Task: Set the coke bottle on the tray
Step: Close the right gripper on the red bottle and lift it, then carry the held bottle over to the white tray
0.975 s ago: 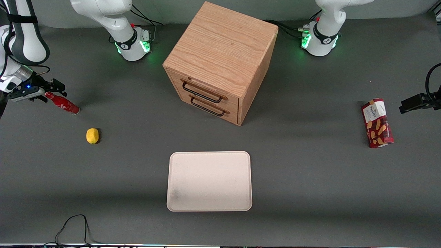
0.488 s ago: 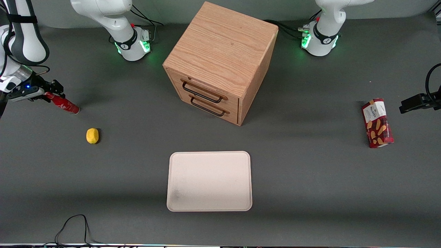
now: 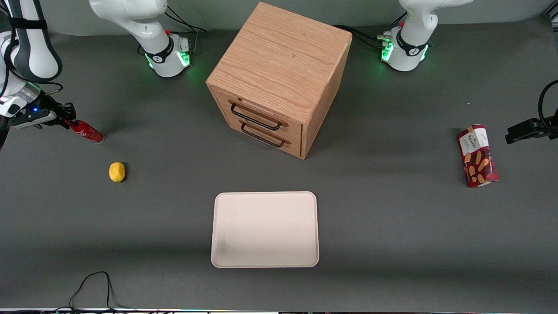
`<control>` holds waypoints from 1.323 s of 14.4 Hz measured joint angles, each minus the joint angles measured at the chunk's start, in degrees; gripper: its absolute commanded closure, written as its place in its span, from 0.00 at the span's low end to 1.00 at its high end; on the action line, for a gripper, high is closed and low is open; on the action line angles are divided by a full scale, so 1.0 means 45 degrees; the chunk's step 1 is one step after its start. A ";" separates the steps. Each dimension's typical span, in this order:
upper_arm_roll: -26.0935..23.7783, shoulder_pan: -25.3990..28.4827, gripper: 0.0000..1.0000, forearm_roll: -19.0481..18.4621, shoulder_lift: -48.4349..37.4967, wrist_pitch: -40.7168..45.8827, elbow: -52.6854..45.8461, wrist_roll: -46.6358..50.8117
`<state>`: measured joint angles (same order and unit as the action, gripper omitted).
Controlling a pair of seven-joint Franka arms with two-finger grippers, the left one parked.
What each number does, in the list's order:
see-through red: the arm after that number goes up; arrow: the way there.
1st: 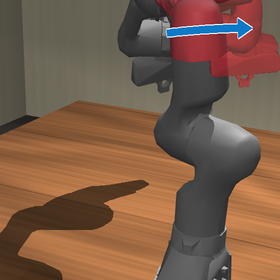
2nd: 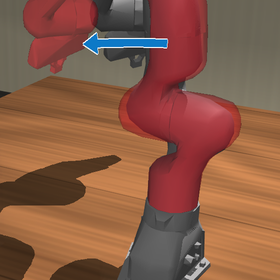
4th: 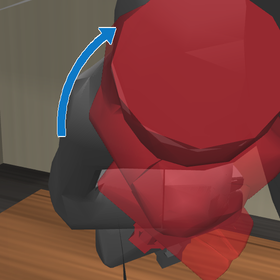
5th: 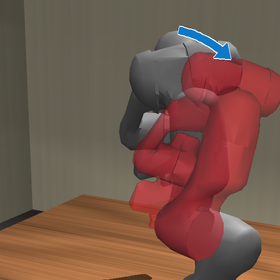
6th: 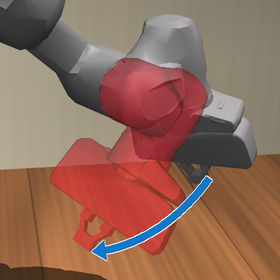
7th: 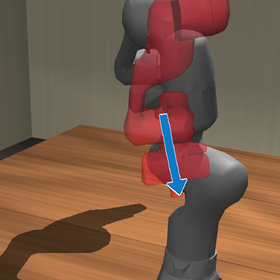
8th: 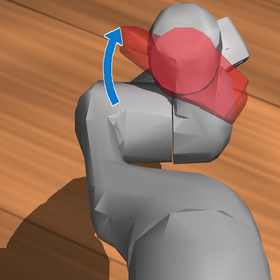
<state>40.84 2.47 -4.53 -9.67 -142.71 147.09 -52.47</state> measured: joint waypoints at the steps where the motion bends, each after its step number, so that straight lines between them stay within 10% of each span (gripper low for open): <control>1: -0.0006 0.0000 0.94 -0.0009 0.0000 0.0001 -0.0006 -0.0002; 19: -0.3648 0.0007 0.94 -0.0053 -0.0134 1.1513 -1.1161 0.0624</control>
<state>24.43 2.51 -4.77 -10.27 -90.89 96.87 -49.66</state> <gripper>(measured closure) 0.687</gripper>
